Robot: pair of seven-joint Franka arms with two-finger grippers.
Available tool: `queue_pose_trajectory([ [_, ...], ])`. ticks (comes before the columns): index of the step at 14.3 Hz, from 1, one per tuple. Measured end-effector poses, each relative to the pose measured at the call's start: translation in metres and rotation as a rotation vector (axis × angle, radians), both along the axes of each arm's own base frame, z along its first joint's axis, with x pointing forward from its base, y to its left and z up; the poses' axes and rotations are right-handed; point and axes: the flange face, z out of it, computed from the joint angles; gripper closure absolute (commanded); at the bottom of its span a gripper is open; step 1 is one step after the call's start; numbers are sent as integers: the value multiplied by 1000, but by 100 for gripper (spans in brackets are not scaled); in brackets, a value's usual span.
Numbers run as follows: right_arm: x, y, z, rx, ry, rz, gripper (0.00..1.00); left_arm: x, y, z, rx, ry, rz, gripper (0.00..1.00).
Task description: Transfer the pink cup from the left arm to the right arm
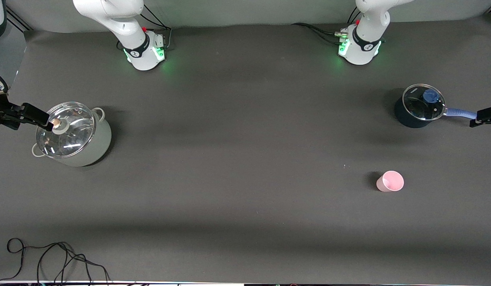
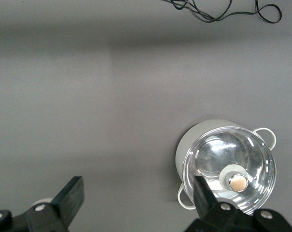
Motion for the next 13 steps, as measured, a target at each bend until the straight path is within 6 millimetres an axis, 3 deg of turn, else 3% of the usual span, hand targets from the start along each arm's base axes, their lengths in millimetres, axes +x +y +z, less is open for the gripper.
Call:
queue_pose_trajectory([
  [6, 0, 0, 0, 0, 0, 0, 0, 30, 42, -48, -287, -181, -293, 0],
  [9, 0, 0, 0, 0, 0, 0, 0, 41, 64, -92, -467, -322, -373, 0],
  [13, 0, 0, 0, 0, -1, 0, 0, 49, 65, -164, -602, -381, -456, 0],
])
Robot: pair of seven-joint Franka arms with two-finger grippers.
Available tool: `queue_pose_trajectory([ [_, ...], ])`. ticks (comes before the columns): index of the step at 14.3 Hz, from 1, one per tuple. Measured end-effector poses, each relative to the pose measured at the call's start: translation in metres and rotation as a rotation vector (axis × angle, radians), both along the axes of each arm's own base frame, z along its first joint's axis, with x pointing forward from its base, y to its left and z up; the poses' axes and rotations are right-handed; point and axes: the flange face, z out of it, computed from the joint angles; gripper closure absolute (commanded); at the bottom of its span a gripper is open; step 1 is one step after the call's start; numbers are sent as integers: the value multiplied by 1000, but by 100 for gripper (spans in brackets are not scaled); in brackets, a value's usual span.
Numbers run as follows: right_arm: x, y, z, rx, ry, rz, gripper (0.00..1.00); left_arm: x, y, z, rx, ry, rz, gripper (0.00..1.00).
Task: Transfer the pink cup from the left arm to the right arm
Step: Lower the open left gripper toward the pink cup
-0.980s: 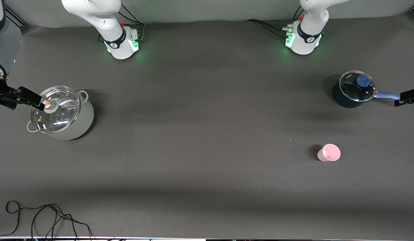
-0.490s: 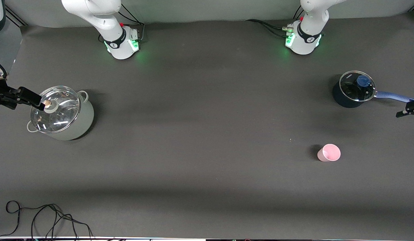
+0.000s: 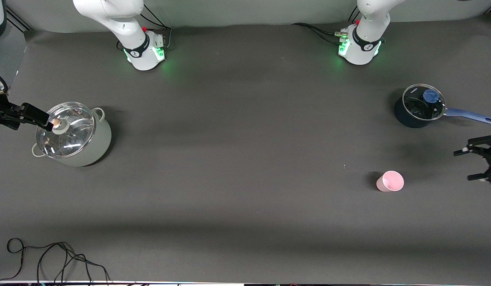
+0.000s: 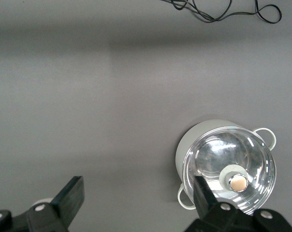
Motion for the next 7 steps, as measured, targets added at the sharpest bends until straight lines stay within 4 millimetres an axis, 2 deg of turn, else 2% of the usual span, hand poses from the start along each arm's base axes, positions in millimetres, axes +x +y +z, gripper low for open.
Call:
queue_pose_trajectory([
  [3, 0, -1, 0, 0, 0, -1, 0, -1, 1, -43, -93, -97, -76, 1],
  [7, 0, -1, 0, 0, 0, -1, 0, -31, 26, -116, -189, -240, -171, 1],
])
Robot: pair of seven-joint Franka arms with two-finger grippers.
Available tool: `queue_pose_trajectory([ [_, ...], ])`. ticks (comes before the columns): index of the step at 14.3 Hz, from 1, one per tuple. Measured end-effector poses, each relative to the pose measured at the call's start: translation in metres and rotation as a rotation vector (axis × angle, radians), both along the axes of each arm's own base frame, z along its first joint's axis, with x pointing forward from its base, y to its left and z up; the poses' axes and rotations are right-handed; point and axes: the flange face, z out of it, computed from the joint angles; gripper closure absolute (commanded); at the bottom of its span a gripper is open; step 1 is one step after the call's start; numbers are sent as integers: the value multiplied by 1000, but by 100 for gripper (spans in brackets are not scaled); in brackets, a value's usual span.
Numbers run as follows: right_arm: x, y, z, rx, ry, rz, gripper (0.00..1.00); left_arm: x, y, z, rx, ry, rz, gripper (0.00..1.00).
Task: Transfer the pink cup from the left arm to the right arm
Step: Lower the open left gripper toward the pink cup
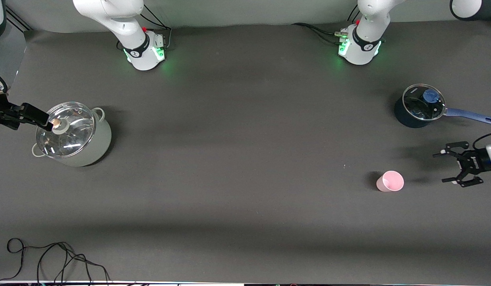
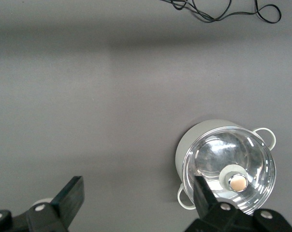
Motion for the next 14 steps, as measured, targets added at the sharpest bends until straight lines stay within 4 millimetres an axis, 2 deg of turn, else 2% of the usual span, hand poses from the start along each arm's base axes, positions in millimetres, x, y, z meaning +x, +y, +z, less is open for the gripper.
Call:
queue_pose_trajectory([
  [3, 0, 0, 0, 0, 0, 0, 0, -18, 9, -38, -45, -88, -35, 1],
  [6, 0, 0, 0, 0, 0, 0, 0, -29, 6, -75, -89, -189, -31, 1],
  [10, 0, 0, 0, 0, 0, 0, 0, -39, -15, -118, -124, -283, 7, 1],
  [14, 0, 0, 0, 0, 0, 0, 0, -30, -54, -134, -148, -313, 43, 1],
])
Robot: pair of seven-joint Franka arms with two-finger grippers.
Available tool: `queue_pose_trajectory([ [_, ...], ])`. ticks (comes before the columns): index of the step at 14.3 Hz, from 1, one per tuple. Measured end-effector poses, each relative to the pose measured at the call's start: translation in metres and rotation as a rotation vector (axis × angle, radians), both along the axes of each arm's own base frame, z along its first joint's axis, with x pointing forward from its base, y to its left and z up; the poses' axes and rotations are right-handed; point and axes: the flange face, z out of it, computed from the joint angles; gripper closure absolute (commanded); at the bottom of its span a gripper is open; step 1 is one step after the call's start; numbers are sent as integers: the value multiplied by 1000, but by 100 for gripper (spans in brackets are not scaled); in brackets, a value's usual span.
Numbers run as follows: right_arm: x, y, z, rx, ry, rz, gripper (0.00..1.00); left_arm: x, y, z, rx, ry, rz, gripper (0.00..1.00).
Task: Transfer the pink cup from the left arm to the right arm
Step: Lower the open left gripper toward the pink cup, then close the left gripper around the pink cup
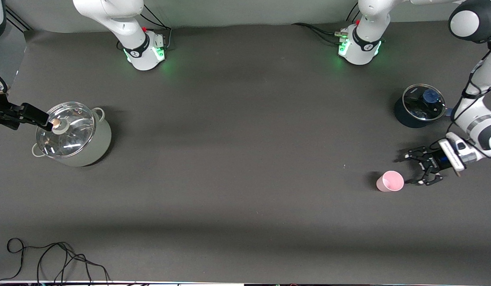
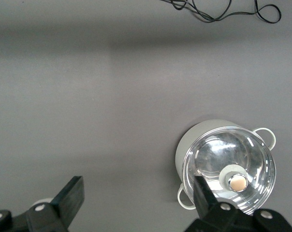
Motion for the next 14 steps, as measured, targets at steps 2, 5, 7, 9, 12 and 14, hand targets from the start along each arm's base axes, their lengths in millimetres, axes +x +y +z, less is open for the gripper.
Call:
queue_pose_trajectory([
  [2, 0, 0, 0, 0, 0, 0, 0, 5, -21, -6, -22, 1, 6, 1],
  [5, 0, 0, 0, 0, 0, 0, 0, 12, -41, -14, -31, 4, 14, 1],
  [7, 0, 0, 0, 0, 0, 0, 0, 15, -49, -16, -41, 4, 20, 1],
  [9, 0, 0, 0, 0, 0, 0, 0, 18, -59, -17, -51, 3, 21, 1],
  [12, 0, 0, 0, 0, 0, 0, 0, 22, -67, -18, -56, 1, 28, 1],
  [14, 0, 0, 0, 0, 0, 0, 0, 24, -70, -17, -56, -1, 37, 3],
])
